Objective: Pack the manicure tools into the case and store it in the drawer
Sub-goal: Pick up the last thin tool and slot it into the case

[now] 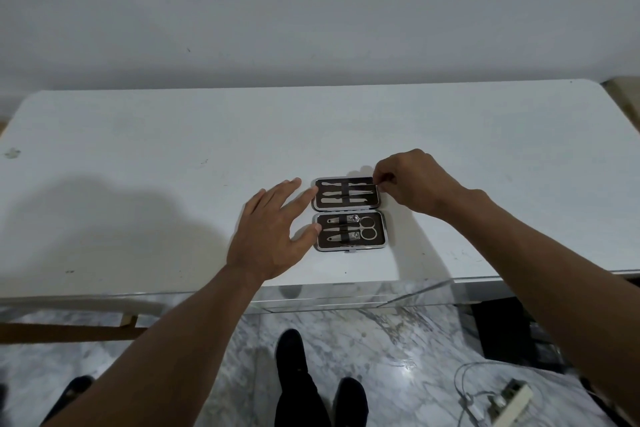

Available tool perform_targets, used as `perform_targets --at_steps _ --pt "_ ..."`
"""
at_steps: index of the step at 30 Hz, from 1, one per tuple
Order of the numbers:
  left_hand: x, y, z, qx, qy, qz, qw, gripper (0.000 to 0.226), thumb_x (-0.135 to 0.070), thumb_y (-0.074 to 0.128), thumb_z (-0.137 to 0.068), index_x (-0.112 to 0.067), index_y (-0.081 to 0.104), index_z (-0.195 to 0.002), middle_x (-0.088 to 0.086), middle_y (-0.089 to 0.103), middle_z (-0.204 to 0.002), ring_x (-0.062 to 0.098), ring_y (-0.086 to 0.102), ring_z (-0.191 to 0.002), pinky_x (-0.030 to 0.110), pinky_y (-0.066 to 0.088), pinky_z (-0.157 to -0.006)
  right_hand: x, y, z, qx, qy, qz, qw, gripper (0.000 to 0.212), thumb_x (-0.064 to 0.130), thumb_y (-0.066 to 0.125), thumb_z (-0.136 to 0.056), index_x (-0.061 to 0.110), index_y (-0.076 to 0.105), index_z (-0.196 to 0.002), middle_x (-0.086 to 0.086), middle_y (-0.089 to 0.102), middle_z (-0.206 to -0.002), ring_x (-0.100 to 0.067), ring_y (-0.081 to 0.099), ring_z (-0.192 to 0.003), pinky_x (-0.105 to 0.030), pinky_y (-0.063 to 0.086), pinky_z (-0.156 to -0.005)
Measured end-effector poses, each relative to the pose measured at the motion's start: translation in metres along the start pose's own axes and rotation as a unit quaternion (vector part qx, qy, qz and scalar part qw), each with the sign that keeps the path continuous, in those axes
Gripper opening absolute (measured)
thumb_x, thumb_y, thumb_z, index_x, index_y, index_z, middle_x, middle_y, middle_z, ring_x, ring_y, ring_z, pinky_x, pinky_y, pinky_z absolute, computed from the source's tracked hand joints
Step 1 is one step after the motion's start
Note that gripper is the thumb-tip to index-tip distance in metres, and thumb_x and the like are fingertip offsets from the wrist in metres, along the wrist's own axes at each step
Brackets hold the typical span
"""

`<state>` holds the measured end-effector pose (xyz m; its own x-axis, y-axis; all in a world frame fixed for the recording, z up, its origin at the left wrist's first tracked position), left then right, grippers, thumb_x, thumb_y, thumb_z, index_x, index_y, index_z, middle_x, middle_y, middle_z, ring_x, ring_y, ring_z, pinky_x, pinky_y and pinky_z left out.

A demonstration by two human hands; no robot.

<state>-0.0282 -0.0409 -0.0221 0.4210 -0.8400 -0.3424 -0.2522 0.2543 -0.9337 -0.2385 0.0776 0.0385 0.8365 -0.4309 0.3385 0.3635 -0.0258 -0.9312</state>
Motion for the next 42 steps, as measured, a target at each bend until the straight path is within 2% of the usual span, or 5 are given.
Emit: perform_targets --at_steps 13,18,32,38,42 --pt "0.000 -0.001 0.000 -0.002 0.002 0.002 1.000 0.062 -0.059 0.038 -0.090 -0.036 0.037 -0.147 -0.007 0.035 -0.155 0.011 0.029 -0.144 0.038 0.017 -0.118 0.007 -0.002 -0.003 0.017 -0.021 0.028 0.999 0.026 0.003 0.053 -0.090 0.014 0.072 -0.103 -0.005 0.072 -0.104 -0.027 0.063 -0.098 -0.034 0.049 -0.082" --pt "0.000 -0.001 -0.001 -0.003 0.002 0.002 1.000 0.062 -0.059 0.038 -0.090 -0.036 0.037 -0.147 -0.008 0.035 -0.155 0.011 0.028 -0.144 0.036 0.015 -0.118 0.010 0.001 -0.004 0.012 -0.031 0.039 0.999 0.028 0.004 0.051 -0.092 0.014 0.071 -0.108 -0.005 0.070 -0.108 -0.028 0.062 -0.100 -0.029 0.043 -0.079" --pt "0.000 -0.001 -0.001 -0.003 0.002 0.003 1.000 0.061 -0.058 0.040 -0.090 -0.037 0.036 -0.147 -0.008 0.035 -0.155 0.011 0.028 -0.143 0.036 0.015 -0.118 0.022 0.005 -0.011 0.048 -0.044 0.054 0.996 0.027 0.002 0.052 -0.086 0.015 0.071 -0.101 -0.007 0.071 -0.101 -0.028 0.062 -0.093 -0.037 0.051 -0.081" --pt "0.000 0.000 -0.001 -0.005 0.001 0.004 1.000 0.061 -0.058 0.040 -0.090 -0.038 0.036 -0.147 -0.009 0.035 -0.155 0.010 0.028 -0.143 0.035 0.013 -0.118 0.029 0.008 -0.016 0.057 -0.044 0.048 0.996 0.027 0.002 0.051 -0.084 0.017 0.070 -0.096 -0.010 0.070 -0.093 -0.031 0.062 -0.086 -0.037 0.053 -0.076" --pt "0.001 0.000 -0.001 -0.006 0.001 0.004 1.000 0.060 -0.057 0.041 -0.090 -0.038 0.037 -0.147 -0.009 0.035 -0.155 0.010 0.028 -0.143 0.035 0.014 -0.118 0.033 0.010 -0.020 0.056 -0.045 0.045 0.996 0.027 0.003 0.051 -0.085 0.017 0.070 -0.098 -0.011 0.069 -0.095 -0.032 0.061 -0.086 -0.036 0.052 -0.076"
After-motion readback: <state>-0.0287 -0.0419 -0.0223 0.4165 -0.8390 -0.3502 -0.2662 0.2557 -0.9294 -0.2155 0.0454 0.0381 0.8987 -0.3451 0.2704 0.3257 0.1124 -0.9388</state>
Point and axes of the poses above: each hand's wrist, its own z-axis away from the middle knuckle, its own y-axis out of the palm, x = y × z, the point moved 4 cm from there along -z, towards the middle knuckle
